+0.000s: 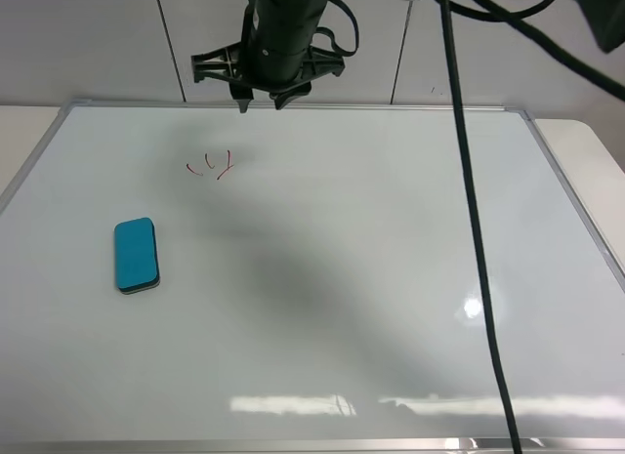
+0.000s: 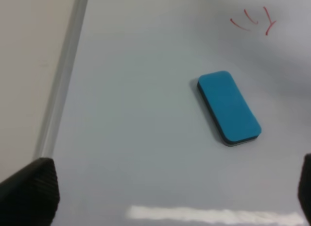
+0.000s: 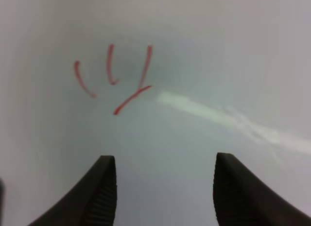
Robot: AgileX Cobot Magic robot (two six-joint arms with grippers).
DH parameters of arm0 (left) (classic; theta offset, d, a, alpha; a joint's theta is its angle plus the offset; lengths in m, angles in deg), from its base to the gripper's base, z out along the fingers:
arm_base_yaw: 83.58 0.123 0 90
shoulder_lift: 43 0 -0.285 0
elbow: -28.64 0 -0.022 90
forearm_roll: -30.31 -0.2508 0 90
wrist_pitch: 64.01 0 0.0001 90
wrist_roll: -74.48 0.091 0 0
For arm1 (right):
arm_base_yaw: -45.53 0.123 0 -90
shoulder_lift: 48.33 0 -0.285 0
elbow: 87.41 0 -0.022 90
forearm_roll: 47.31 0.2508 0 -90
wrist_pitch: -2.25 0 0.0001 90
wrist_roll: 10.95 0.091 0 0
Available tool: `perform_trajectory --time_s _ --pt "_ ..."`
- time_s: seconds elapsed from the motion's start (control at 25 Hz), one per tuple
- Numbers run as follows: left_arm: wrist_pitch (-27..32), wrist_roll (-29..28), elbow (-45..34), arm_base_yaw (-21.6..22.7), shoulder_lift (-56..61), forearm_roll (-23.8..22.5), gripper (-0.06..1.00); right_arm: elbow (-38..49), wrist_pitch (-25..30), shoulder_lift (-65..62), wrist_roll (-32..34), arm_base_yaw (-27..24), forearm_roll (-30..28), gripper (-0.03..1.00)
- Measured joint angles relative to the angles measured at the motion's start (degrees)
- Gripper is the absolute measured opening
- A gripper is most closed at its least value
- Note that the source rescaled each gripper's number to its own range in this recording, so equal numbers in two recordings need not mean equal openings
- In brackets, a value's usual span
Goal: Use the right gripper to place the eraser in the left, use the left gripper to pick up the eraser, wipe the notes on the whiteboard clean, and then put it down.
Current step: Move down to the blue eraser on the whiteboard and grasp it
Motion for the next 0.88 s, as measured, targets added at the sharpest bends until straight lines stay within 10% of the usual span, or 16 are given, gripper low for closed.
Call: perform_trajectory --time_s 0.88 --pt "0.00 0.00 0.00 0.00 0.00 0.00 1.00 41.33 -9.62 -38.89 -1.58 -18.14 -8.39 0.46"
